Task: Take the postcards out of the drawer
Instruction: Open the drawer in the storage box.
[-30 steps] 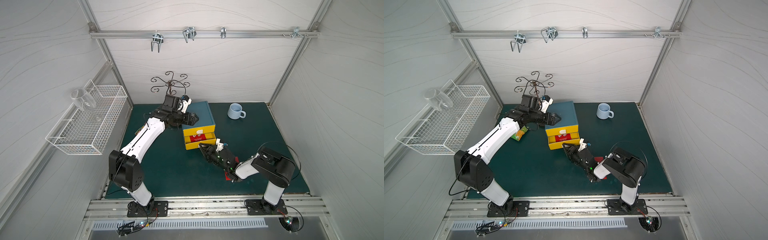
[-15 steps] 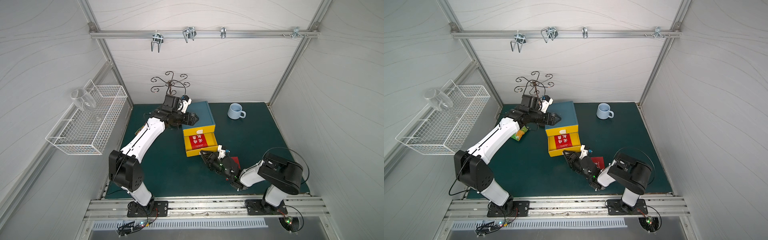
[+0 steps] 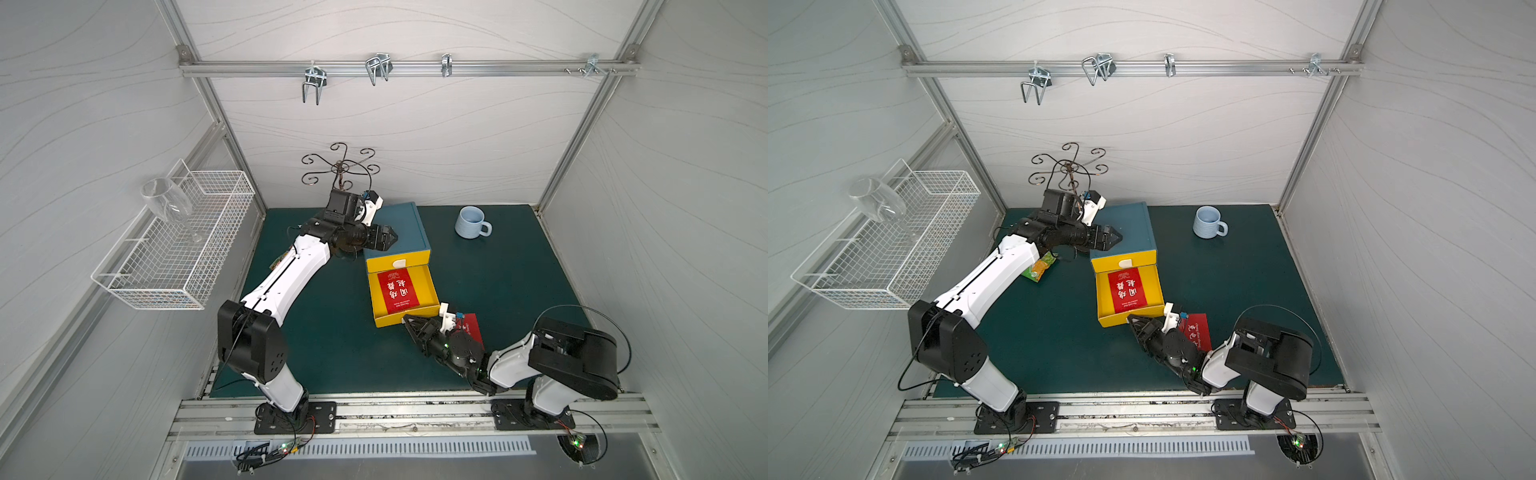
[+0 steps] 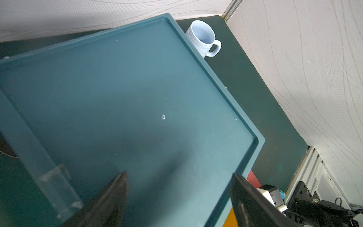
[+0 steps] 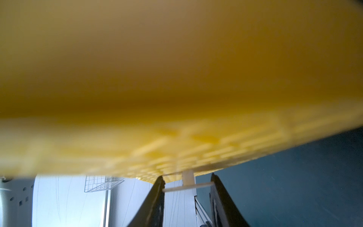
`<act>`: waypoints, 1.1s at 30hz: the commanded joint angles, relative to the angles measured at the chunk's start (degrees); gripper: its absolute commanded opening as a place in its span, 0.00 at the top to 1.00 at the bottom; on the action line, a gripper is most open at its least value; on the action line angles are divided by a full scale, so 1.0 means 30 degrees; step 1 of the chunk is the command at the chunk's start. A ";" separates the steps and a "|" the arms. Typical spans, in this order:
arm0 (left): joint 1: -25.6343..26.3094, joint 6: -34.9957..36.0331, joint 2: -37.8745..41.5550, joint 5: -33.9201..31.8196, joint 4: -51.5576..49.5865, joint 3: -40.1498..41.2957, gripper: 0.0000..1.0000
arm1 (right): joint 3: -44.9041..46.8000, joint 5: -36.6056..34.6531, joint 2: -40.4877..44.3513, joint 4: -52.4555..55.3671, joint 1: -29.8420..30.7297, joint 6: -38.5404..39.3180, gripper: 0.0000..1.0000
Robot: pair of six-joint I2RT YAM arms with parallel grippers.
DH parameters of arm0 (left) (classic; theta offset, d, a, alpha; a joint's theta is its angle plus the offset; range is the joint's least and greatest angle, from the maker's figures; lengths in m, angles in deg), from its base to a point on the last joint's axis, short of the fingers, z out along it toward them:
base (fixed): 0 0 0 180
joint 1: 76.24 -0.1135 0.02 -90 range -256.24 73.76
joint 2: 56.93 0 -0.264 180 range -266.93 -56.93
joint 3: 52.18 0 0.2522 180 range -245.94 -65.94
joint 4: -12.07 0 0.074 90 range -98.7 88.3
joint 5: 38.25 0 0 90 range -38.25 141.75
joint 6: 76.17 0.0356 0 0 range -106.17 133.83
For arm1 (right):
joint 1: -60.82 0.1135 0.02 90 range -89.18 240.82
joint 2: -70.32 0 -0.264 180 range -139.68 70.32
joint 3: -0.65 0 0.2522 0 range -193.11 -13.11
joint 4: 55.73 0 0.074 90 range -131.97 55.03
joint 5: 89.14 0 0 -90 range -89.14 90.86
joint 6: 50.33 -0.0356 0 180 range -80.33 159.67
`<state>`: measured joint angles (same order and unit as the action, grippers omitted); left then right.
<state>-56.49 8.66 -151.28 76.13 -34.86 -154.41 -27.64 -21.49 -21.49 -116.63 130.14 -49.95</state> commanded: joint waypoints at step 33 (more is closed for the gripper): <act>-0.0108 -0.1709 0.1409 -0.0518 -0.1503 -0.2274 0.12 | 0.2165 -0.0475 0.4881 0.1908 0.0272 0.2018 0.29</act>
<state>-56.49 4.35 -150.60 75.61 -39.21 -157.16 -22.06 -22.93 -10.97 -114.44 130.97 -46.81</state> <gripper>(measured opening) 0.879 0.713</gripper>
